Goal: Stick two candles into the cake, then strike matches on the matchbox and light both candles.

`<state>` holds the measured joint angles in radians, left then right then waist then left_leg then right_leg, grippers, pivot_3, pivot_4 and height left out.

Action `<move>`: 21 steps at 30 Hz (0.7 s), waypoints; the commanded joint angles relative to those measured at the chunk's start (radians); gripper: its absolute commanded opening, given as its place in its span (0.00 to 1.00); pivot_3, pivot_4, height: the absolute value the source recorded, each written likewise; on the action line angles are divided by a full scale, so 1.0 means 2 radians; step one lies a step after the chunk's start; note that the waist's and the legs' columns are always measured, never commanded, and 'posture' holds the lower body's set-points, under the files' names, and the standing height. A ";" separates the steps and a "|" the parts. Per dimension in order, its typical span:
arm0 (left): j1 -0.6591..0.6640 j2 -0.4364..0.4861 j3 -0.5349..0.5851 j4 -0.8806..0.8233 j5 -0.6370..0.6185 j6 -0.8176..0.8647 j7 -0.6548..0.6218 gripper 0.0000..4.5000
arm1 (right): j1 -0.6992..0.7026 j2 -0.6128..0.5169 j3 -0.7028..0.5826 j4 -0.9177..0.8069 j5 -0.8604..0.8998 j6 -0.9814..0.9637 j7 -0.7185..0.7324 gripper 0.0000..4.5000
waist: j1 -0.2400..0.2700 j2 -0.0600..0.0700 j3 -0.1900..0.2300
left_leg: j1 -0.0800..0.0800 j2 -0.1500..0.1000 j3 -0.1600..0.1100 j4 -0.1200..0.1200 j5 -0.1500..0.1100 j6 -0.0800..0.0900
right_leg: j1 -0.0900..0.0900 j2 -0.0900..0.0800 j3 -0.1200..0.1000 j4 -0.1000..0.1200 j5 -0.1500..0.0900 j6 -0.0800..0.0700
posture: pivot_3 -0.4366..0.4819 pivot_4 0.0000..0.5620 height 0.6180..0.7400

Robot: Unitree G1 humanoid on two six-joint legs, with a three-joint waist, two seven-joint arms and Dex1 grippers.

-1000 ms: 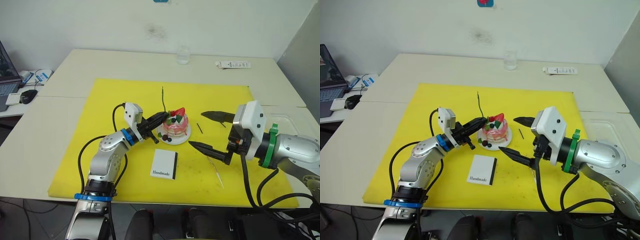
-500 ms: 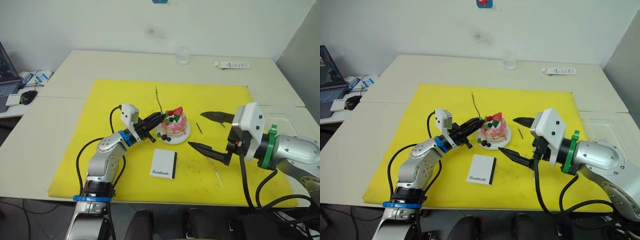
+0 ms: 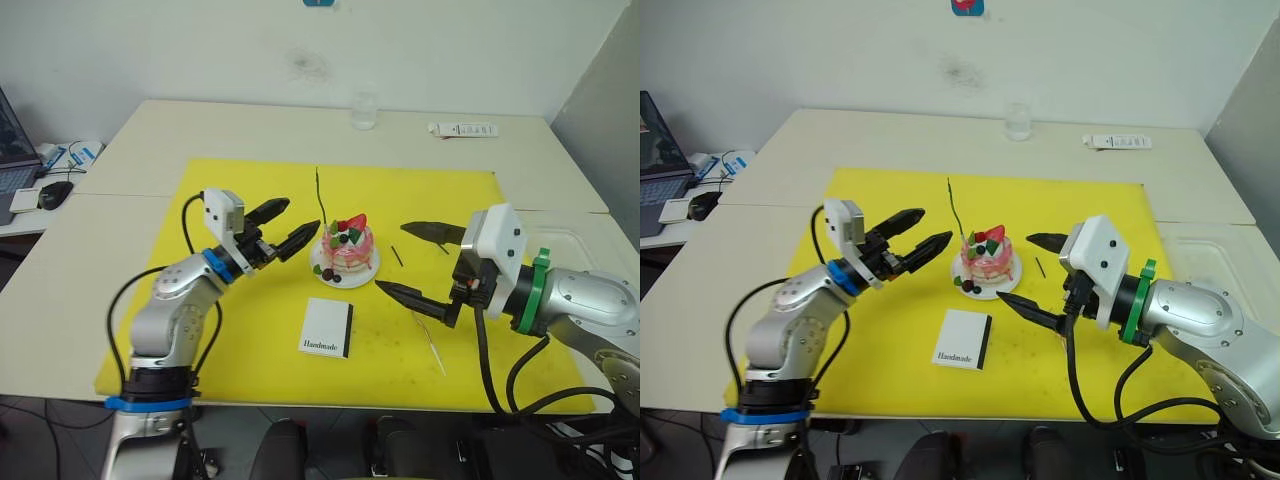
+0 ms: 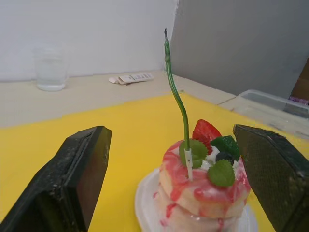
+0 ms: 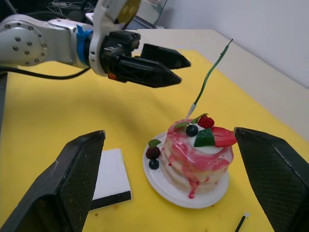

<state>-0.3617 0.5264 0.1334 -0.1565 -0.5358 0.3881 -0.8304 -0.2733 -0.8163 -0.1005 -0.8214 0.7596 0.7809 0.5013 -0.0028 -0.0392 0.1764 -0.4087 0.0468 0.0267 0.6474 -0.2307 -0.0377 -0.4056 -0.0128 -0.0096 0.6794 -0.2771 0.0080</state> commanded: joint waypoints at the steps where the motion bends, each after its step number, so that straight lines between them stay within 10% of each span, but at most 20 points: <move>1: 0.016 0.064 0.008 -0.053 -0.025 0.019 -0.071 0.99 | 0.048 -0.017 -0.044 -0.026 -0.009 0.006 -0.007 1.00 | 0.000 0.000 0.000 | 0.000 0.000 0.000 0.000 0.000 0.000 | 0.000 0.000 0.000 0.000 0.000 0.000 | 0.48 0.27 1.00; 9: 0.057 0.207 -0.031 -0.172 -0.081 0.087 -0.209 0.99 | 0.246 -0.018 -0.059 -0.073 -0.095 0.008 -0.041 1.00 | 0.001 0.000 0.000 | 0.001 0.000 0.001 0.000 0.000 0.000 | 0.000 -0.001 0.000 0.000 -0.001 0.000 | 0.48 0.27 1.00; 21: 0.042 0.151 -0.097 -0.204 -0.069 0.075 -0.183 0.99 | 0.334 0.062 0.027 -0.065 -0.205 -0.003 -0.118 1.00 | 0.000 0.000 0.000 | 0.003 0.000 0.001 0.000 0.000 0.000 | 0.001 -0.001 0.001 0.001 0.000 -0.001 | 0.48 0.27 1.00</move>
<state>-0.2558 0.8362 -0.0569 -0.5478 -0.6758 0.5581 -1.2072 0.4081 -0.6984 -0.0613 -0.9507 0.3827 0.7925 0.2815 -0.0028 -0.0389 0.1755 -0.4017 0.0469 0.0298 0.6464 -0.2302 -0.0378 -0.4029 -0.0134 -0.0067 0.6805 -0.2778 0.0067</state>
